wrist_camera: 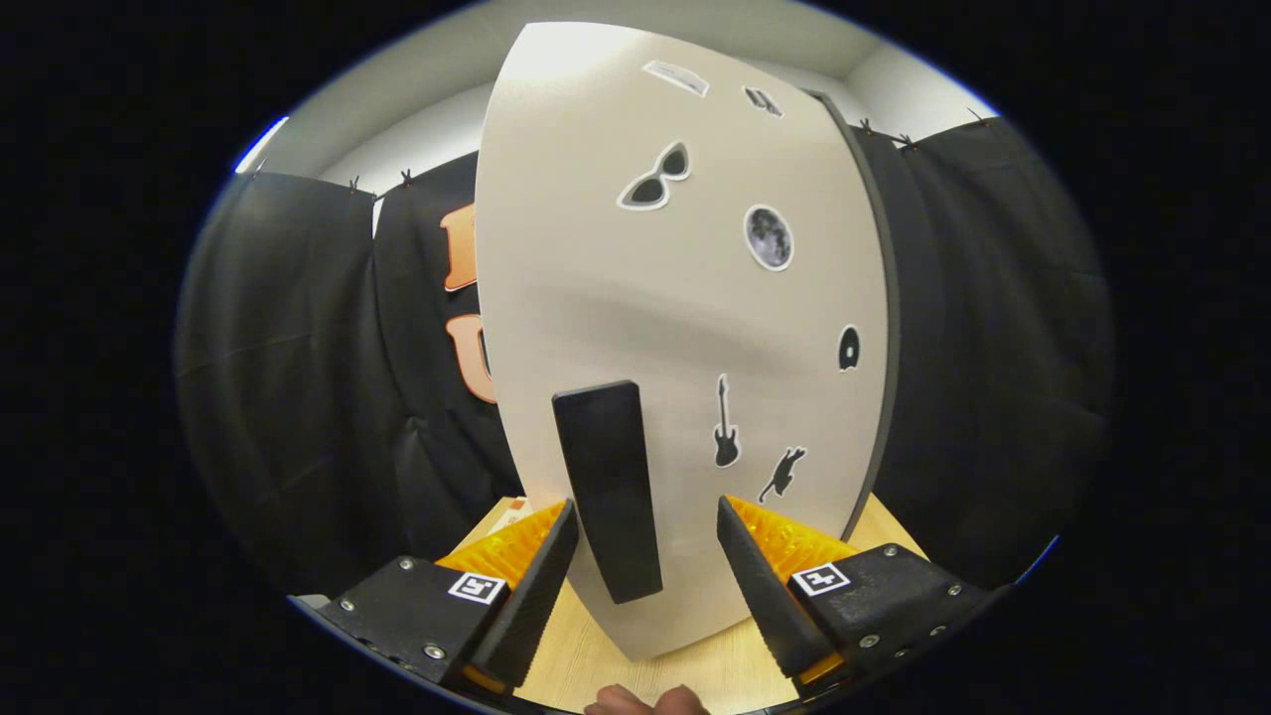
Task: Open the shoe cabinet door, grab the shoes and put them into the shoe cabinet, then close the shoe cabinet door.
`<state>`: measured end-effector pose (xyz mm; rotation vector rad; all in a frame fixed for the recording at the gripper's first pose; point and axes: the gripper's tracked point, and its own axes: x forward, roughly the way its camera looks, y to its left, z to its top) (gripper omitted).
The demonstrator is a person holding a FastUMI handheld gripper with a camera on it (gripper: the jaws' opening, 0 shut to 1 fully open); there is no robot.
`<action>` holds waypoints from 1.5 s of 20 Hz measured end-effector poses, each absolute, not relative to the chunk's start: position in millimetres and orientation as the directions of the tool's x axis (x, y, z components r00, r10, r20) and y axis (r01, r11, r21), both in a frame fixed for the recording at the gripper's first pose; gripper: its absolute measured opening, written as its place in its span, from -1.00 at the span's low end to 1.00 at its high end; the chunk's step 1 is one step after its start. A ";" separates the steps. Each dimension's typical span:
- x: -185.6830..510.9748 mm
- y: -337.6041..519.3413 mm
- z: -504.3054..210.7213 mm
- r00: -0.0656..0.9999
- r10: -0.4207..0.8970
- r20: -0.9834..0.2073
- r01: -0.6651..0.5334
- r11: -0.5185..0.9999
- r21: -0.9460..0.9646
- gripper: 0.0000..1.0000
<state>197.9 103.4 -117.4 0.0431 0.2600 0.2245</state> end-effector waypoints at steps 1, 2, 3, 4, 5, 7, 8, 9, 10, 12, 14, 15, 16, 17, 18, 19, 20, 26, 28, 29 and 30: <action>204.5 105.7 -119.0 0.938 0.235 -0.253 -0.222 0.972 0.080 0.79; 208.8 107.9 -120.1 0.936 0.244 -0.254 -0.227 0.969 0.097 0.79; 220.6 110.7 -121.9 0.934 0.251 -0.255 -0.229 0.967 0.111 0.79; 227.0 113.4 -122.8 0.933 0.257 -0.252 -0.235 0.965 0.116 0.79; 234.2 117.1 -121.7 0.934 0.260 -0.246 -0.239 0.964 0.114 0.79; 244.4 125.9 -122.9 0.936 0.258 -0.238 -0.240 0.965 0.102 0.79; 250.5 130.2 -122.8 0.937 0.257 -0.236 -0.240 0.966 0.096 0.79; 255.8 134.6 -122.5 0.939 0.255 -0.232 -0.240 0.967 0.090 0.79; 261.7 136.9 -120.5 0.941 0.253 -0.227 -0.240 0.967 0.085 0.79; 274.6 145.8 -120.9 0.942 0.253 -0.218 -0.242 0.967 0.078 0.79; 289.1 150.4 -122.3 0.942 0.259 -0.213 -0.244 0.965 0.092 0.79; 294.5 150.6 -125.5 0.945 0.250 -0.212 -0.235 0.967 0.096 0.79; 299.3 149.9 -126.0 0.951 0.233 -0.205 -0.220 0.972 0.085 0.80; 302.4 151.1 -127.0 0.955 0.216 -0.201 -0.209 0.976 0.056 0.80; 306.0 153.8 -127.3 0.960 0.201 -0.197 -0.202 0.979 0.013 0.81; 308.4 155.0 -128.0 0.963 0.186 -0.193 -0.196 0.980 -0.036 0.81; 308.0 155.6 -130.8 0.967 0.172 -0.189 -0.189 0.979 -0.075 0.83; 310.7 154.7 -130.4 0.970 0.175 -0.169 -0.190 0.979 -0.078 0.88; 309.4 155.0 -131.4 0.968 0.178 -0.175 -0.195 0.977 -0.082 0.89; 309.5 155.2 -131.4 0.967 0.179 -0.180 -0.195 0.978 -0.079 0.88; 310.0 154.8 -130.6 0.967 0.179 -0.182 -0.196 0.978 -0.077 0.89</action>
